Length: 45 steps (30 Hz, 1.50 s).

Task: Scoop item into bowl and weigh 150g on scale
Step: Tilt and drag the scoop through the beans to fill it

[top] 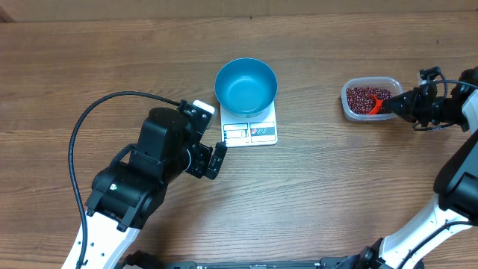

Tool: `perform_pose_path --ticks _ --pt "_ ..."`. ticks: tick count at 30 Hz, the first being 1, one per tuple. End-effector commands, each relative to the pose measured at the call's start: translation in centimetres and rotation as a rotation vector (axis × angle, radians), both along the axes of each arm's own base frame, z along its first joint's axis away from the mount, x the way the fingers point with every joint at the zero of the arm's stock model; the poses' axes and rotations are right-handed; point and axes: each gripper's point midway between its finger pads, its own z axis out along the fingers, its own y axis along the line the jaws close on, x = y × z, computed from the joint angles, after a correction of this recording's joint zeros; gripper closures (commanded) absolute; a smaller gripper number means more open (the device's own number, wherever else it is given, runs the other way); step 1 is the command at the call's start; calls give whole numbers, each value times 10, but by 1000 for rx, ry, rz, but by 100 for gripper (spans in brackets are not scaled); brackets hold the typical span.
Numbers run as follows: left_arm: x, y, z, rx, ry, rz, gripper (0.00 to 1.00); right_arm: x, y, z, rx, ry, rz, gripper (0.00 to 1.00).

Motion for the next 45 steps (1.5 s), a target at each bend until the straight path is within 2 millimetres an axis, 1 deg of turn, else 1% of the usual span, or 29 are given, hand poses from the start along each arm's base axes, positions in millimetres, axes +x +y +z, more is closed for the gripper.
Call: perform_pose_path --ticks 1,7,15,28,37,45 --pt "-2 0 2 -5 -10 2 1 -5 5 -6 45 9 6 96" --pt "-2 0 2 -5 -10 2 0 -4 4 1 82 -26 5 96" --pt "-2 0 2 -5 -10 2 0 -6 -6 5 107 -42 -27 96" --pt "-2 0 2 -5 -10 2 1 -6 -6 9 131 -53 -30 96" --pt "-2 0 2 -5 -10 2 0 -5 -1 17 175 -91 -16 96" --pt "-2 0 2 -5 -10 2 0 -6 -8 21 198 -109 -37 96"
